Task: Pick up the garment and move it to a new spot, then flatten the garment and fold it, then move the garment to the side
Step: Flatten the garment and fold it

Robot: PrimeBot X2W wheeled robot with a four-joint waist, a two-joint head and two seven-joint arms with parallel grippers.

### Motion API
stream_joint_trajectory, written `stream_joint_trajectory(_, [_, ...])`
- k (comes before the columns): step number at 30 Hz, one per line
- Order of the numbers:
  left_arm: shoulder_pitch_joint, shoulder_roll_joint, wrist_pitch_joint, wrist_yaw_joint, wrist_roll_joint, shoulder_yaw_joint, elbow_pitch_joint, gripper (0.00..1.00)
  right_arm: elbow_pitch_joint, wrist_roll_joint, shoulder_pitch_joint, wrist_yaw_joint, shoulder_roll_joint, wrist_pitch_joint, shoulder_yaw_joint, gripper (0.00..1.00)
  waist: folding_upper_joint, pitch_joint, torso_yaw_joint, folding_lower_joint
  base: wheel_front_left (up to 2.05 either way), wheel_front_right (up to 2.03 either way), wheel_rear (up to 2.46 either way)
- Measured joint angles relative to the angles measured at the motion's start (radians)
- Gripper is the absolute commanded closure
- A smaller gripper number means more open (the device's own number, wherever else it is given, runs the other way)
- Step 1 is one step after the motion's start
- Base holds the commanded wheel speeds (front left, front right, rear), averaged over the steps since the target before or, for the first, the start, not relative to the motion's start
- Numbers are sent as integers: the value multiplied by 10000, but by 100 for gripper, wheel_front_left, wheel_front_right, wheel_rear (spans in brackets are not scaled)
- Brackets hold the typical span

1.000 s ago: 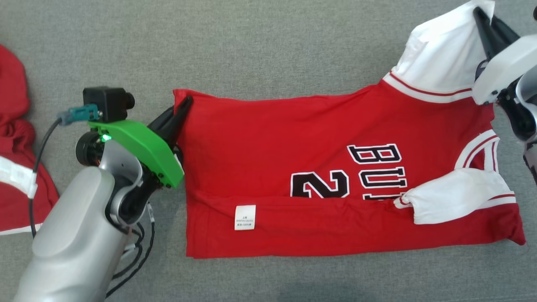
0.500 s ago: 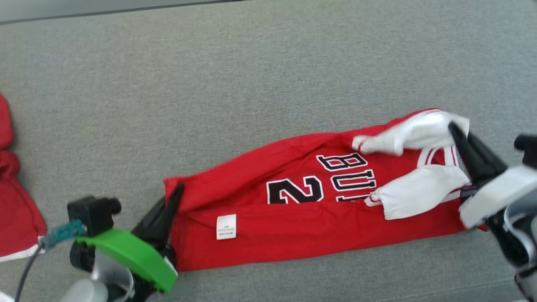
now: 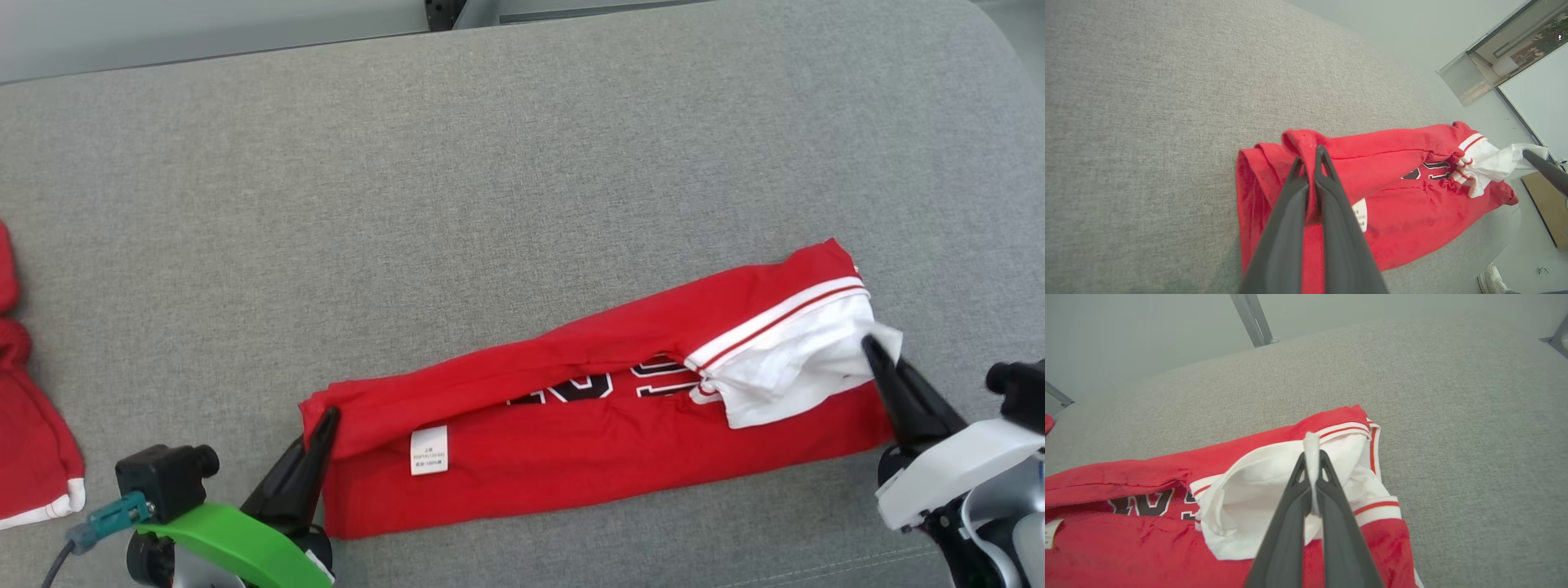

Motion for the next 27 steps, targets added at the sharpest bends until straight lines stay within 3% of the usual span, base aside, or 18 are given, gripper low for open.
stream_joint_trajectory(4, [-5,-73,-276,-380,8,-134,619,100,403,-82,167,0,127,198,190,100,0,-52,20,0,0,0,0])
stream_joint_trajectory(5, [-4,-150,-322,-456,4,-190,842,80,619,-203,166,0,128,199,278,89,0,-66,16,0,0,0,0])
stream_joint_trajectory(6, [-6,-209,-330,-529,10,-276,1037,52,817,-309,166,0,121,245,368,59,0,-84,15,0,0,0,0])
stream_joint_trajectory(7, [-11,-236,-332,-625,104,-407,1250,2,1009,-403,167,-2,71,297,506,29,0,-106,21,0,0,0,0])
stream_joint_trajectory(8, [-7,-324,-351,-769,190,-617,1613,0,1233,-594,168,0,8,286,591,0,0,-155,46,0,0,0,0])
stream_joint_trajectory(10, [5,-403,-514,-811,274,-688,1879,0,1294,-642,176,0,-148,337,560,0,0,-213,64,0,0,0,0])
stream_joint_trajectory(15, [371,-518,-1588,-407,713,-453,2167,0,625,-359,524,0,-445,662,-188,0,0,-484,105,0,0,0,0])
stream_joint_trajectory(19, [770,-698,-2263,163,1475,-65,1979,0,-96,-286,598,0,-493,882,-1068,0,0,-740,129,0,0,0,0])
stream_joint_trajectory(22, [842,-974,-2376,623,2347,451,1854,0,-71,-587,512,0,-422,1277,-1133,0,0,-841,195,0,0,0,0])
stream_joint_trajectory(27, [1069,-1925,-2403,520,3812,1356,1404,0,1014,-1007,-101,4,-173,1747,-869,0,0,-831,426,0,0,0,0])
